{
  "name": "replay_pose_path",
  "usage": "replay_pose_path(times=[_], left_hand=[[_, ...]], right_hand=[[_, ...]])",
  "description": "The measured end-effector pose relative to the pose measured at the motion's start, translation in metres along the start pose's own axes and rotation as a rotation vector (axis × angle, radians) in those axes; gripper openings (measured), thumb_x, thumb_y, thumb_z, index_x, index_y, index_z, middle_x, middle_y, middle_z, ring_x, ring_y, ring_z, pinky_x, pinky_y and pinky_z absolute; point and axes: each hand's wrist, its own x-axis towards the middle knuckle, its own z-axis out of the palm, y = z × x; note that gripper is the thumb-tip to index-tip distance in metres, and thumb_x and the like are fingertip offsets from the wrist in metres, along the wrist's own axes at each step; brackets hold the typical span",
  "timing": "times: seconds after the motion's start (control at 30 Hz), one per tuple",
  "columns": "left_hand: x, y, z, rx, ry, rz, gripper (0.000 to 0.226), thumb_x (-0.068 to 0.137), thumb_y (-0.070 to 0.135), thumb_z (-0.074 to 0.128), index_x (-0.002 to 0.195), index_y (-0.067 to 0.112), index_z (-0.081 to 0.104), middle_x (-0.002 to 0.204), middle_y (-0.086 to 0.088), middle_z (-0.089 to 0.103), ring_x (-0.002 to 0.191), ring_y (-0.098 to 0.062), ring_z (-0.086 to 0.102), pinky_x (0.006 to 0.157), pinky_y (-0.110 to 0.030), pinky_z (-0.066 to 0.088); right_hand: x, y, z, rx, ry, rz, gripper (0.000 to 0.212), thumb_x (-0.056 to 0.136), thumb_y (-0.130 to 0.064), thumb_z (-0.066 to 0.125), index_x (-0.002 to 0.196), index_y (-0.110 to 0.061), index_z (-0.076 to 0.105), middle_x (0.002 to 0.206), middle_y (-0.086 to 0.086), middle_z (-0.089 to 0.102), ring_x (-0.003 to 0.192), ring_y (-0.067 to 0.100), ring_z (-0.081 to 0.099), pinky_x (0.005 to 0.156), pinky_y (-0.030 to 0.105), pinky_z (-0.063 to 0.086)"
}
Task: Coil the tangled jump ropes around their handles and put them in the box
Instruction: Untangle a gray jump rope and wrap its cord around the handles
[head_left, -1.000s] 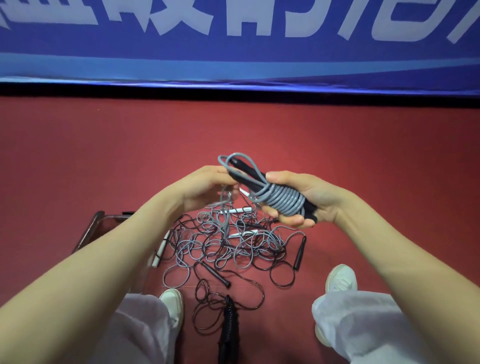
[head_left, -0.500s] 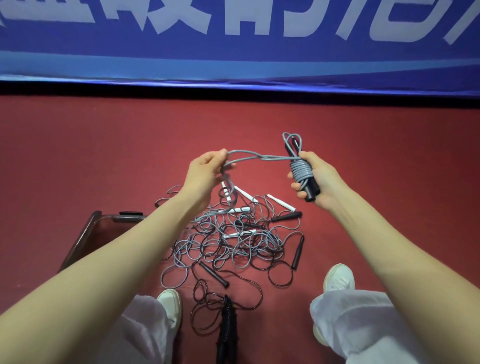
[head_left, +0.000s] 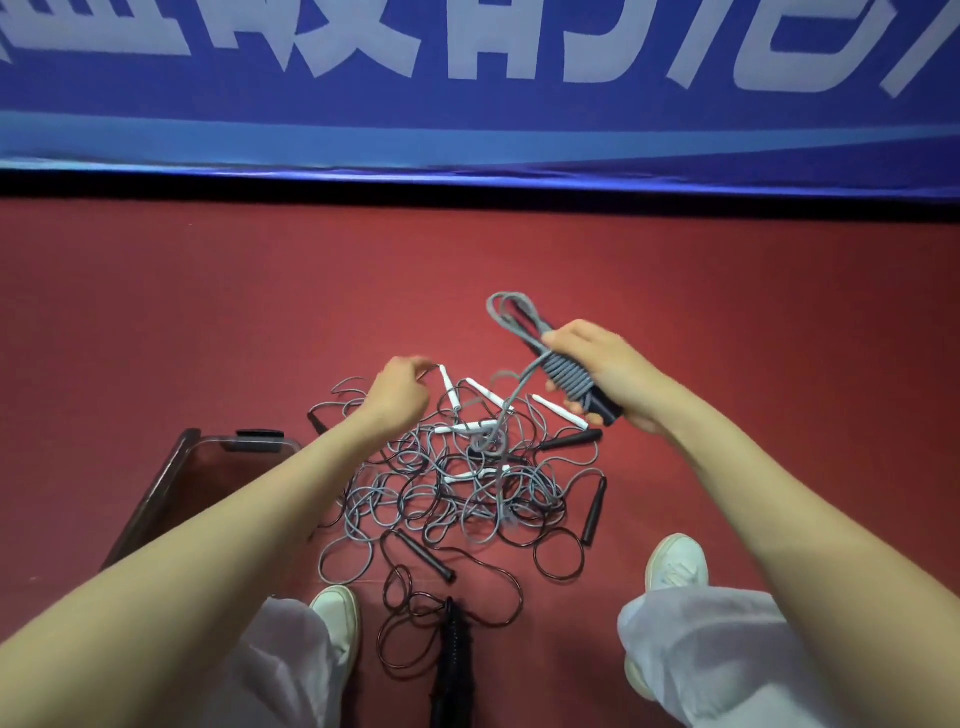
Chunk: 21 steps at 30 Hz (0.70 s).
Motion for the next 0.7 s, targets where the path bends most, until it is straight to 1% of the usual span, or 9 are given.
replay_pose_path(times=[0.03, 0.1, 0.17, 0.23, 0.3, 0.37, 0.47, 0.57, 0.7], left_hand=[[-0.004, 0.011, -0.002, -0.007, 0.110, 0.081, 0.043, 0.095, -0.005, 0.039, 0.136, 0.005, 0.051, 0.140, -0.012, 0.050, 0.123, -0.022, 0.050, 0.097, -0.017, 0.034], [-0.011, 0.032, -0.003, -0.217, 0.151, 0.214, 0.034, 0.102, 0.015, 0.042, 0.134, 0.010, 0.053, 0.137, -0.006, 0.053, 0.125, -0.015, 0.048, 0.103, -0.022, 0.031], [-0.022, 0.050, -0.002, -0.674, -0.135, 0.228, 0.037, 0.099, 0.032, 0.048, 0.129, 0.012, 0.053, 0.126, -0.004, 0.062, 0.109, -0.014, 0.061, 0.104, -0.032, 0.041], [-0.030, 0.057, 0.004, -0.941, -0.356, 0.166, 0.044, 0.090, 0.037, 0.057, 0.126, 0.012, 0.048, 0.110, -0.002, 0.068, 0.082, -0.019, 0.069, 0.087, -0.039, 0.054], [-0.034, 0.059, 0.010, -0.967, -0.417, 0.181, 0.043, 0.085, 0.027, 0.067, 0.120, 0.013, 0.047, 0.095, 0.000, 0.067, 0.060, -0.014, 0.063, 0.064, -0.028, 0.054], [-0.033, 0.058, 0.010, -0.914, -0.441, 0.194, 0.035, 0.082, 0.020, 0.068, 0.111, 0.012, 0.051, 0.086, 0.002, 0.063, 0.048, -0.005, 0.047, 0.053, -0.021, 0.047], [-0.026, 0.046, -0.001, -0.790, -0.524, 0.246, 0.024, 0.084, 0.034, 0.060, 0.094, 0.012, 0.061, 0.062, 0.005, 0.051, 0.047, -0.006, 0.033, 0.052, -0.019, 0.037], [-0.022, 0.033, -0.015, -0.748, -0.491, 0.192, 0.031, 0.086, 0.041, 0.052, 0.085, 0.014, 0.067, 0.056, 0.006, 0.038, 0.050, -0.008, 0.031, 0.050, -0.017, 0.034], [-0.024, 0.022, -0.018, -0.570, -0.412, 0.263, 0.016, 0.084, 0.034, 0.060, 0.076, 0.024, 0.071, 0.061, 0.006, 0.042, 0.055, -0.006, 0.034, 0.055, -0.021, 0.029]], right_hand=[[-0.001, -0.001, 0.006, -0.038, -0.051, -0.009, 0.021, 0.095, -0.034, 0.057, 0.096, -0.015, 0.050, 0.070, 0.012, 0.062, 0.041, 0.021, 0.049, 0.033, 0.021, 0.036], [-0.002, -0.004, 0.015, -0.071, -0.083, -0.025, 0.022, 0.094, -0.036, 0.057, 0.093, -0.016, 0.050, 0.069, 0.012, 0.061, 0.041, 0.021, 0.049, 0.033, 0.020, 0.036], [-0.002, -0.008, 0.019, -0.034, -0.065, -0.051, 0.021, 0.095, -0.036, 0.056, 0.094, -0.016, 0.048, 0.067, 0.010, 0.061, 0.040, 0.021, 0.049, 0.033, 0.020, 0.036], [-0.003, -0.012, 0.019, 0.025, -0.036, -0.080, 0.021, 0.096, -0.035, 0.055, 0.095, -0.015, 0.048, 0.067, 0.010, 0.059, 0.040, 0.021, 0.048, 0.035, 0.022, 0.035], [-0.006, -0.015, 0.016, 0.047, -0.027, -0.097, 0.021, 0.096, -0.034, 0.055, 0.094, -0.014, 0.048, 0.067, 0.010, 0.059, 0.041, 0.021, 0.047, 0.039, 0.025, 0.035], [-0.009, -0.016, 0.013, 0.042, -0.007, -0.098, 0.021, 0.096, -0.033, 0.054, 0.097, -0.013, 0.049, 0.064, 0.005, 0.062, 0.040, 0.020, 0.047, 0.035, 0.021, 0.034], [-0.009, -0.017, 0.004, 0.068, 0.062, -0.085, 0.022, 0.096, -0.035, 0.053, 0.099, -0.013, 0.049, 0.067, 0.007, 0.063, 0.040, 0.019, 0.048, 0.033, 0.018, 0.033], [-0.010, -0.023, -0.010, 0.228, 0.058, -0.058, 0.023, 0.096, -0.040, 0.049, 0.095, -0.017, 0.052, 0.070, 0.009, 0.061, 0.040, 0.017, 0.048, 0.032, 0.018, 0.033], [-0.026, -0.031, -0.016, 0.297, -0.349, 0.036, 0.038, 0.091, -0.049, 0.045, 0.095, -0.012, 0.054, 0.068, 0.008, 0.057, 0.036, 0.012, 0.045, 0.027, 0.016, 0.032]])
